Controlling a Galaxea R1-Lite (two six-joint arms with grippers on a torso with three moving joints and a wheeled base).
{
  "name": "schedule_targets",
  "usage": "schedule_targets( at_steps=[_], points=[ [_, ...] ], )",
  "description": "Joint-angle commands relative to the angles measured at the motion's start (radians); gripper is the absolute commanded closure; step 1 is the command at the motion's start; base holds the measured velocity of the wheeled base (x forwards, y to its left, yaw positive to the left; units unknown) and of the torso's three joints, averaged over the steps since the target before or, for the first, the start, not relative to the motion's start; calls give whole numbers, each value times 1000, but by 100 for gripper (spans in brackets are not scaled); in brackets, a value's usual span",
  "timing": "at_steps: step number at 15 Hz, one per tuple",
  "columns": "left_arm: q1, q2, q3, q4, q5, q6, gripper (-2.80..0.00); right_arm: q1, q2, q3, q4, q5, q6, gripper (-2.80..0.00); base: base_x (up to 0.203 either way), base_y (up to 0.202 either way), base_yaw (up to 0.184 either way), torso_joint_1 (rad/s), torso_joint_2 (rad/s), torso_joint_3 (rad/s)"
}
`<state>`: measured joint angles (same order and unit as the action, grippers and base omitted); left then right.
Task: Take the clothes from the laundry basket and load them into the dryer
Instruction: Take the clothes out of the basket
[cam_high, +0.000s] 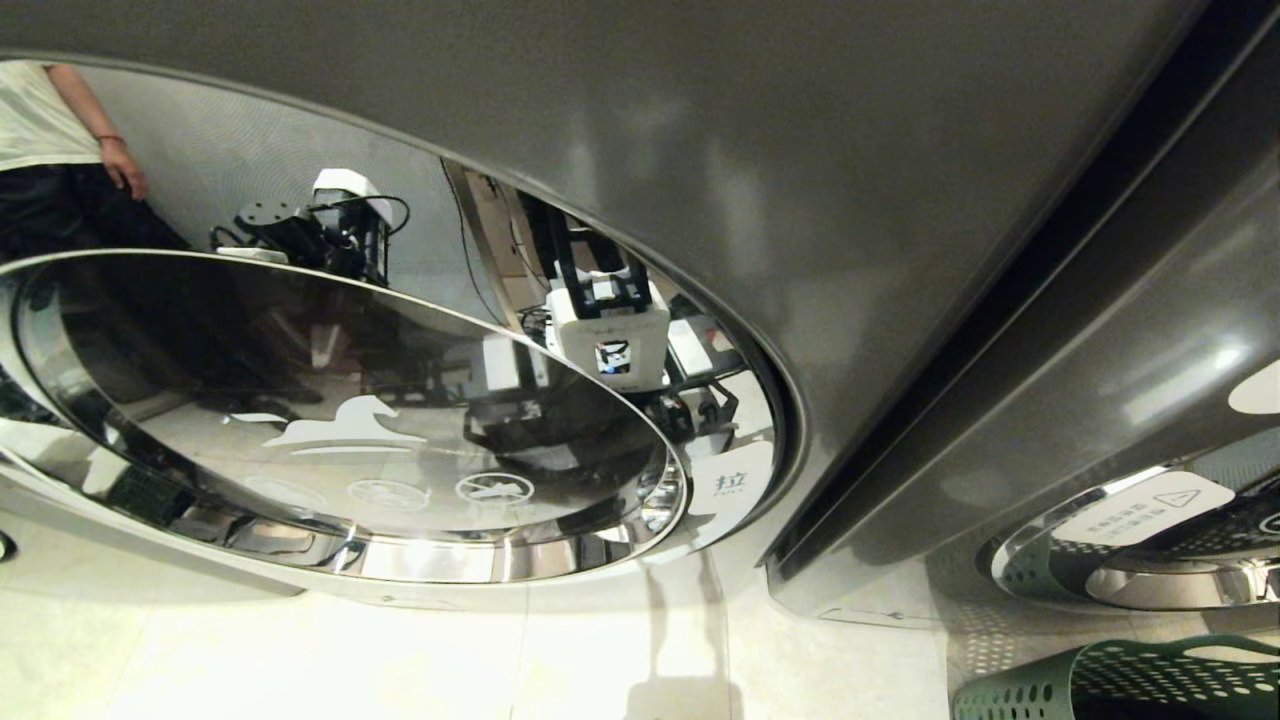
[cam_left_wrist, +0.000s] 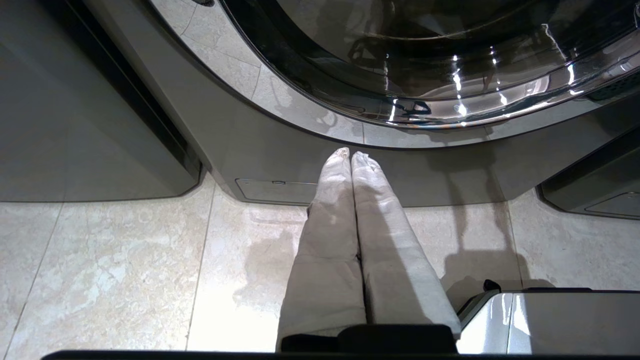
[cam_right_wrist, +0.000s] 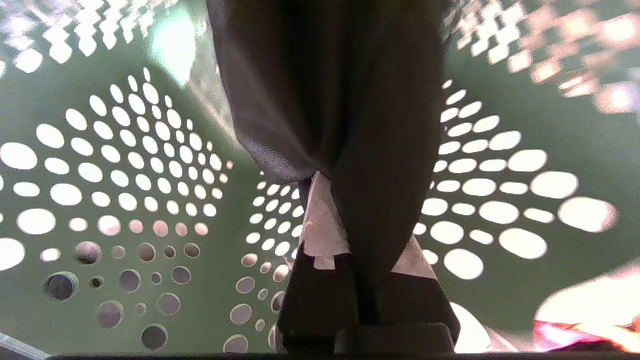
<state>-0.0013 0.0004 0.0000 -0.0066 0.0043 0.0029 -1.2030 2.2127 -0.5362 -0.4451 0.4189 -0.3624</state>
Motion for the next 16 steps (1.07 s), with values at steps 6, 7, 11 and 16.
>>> schedule_targets(
  at_steps=[6,7,11,16],
  points=[
    [1,-1,0,0,0,0,0,-131,-481,134,-3,6,-5,0,0,0,0,0,0,0],
    [0,-2,0,-1,0,0,0,-148,-572,149,-4,8,1,0,0,0,0,0,0,0],
    [0,-2,0,-1,0,0,0,-155,-911,227,-19,14,61,0,0,0,0,0,0,0],
    [0,-2,0,-1,0,0,0,174,-993,252,-134,6,85,0,0,0,0,0,0,0]
  ],
)
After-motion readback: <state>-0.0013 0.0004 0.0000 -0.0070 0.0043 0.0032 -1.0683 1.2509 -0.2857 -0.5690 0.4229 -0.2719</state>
